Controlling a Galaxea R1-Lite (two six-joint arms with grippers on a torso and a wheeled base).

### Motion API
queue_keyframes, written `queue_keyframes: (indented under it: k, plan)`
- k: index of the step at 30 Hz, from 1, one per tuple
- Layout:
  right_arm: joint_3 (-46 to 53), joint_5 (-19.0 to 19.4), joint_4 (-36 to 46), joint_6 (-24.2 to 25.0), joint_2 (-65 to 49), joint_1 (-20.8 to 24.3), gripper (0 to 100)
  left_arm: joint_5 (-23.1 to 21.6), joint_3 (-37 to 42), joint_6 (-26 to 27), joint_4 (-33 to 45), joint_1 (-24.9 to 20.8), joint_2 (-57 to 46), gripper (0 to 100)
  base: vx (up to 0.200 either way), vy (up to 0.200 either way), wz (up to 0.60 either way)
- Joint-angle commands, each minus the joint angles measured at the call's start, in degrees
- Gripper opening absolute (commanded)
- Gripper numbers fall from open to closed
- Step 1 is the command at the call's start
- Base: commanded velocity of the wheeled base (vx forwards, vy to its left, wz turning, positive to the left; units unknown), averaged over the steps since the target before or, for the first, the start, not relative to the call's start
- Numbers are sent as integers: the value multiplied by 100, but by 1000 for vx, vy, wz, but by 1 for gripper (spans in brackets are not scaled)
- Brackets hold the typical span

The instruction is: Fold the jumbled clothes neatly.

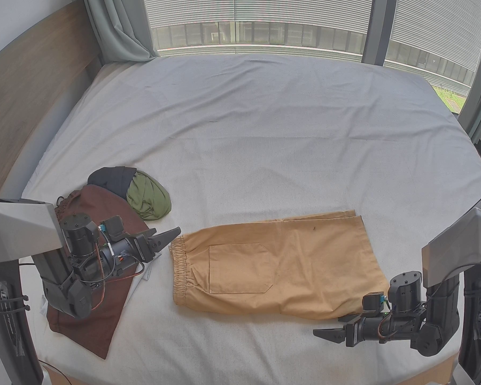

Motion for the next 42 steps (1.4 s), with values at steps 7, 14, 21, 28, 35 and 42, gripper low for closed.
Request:
queue_keyframes:
  k: [7, 14, 21, 28, 35, 42]
  plan:
    - [364, 475, -1, -150, -575, 65, 100, 0, 3, 12, -1, 8, -9, 100, 0, 0, 0]
    - [302, 581, -10, -150, -847, 65, 100, -9, 30, 3, -1, -1, -114, 100, 0, 0, 0]
    - [162, 590, -19, -141, -926, 4, 100, -150, 153, 38, -10, -1, -149, 100, 0, 0, 0]
    - [-40, 581, -19, -97, -1023, -40, 100, -238, 267, 108, -1, 25, -202, 100, 0, 0, 0]
    - [-75, 572, -19, -97, -1023, -31, 100, -396, 434, 135, -1, 8, -211, 100, 0, 0, 0]
    - [-638, 581, -19, 808, -1181, -207, 100, -651, 364, 108, -10, -36, 1266, 100, 0, 0, 0]
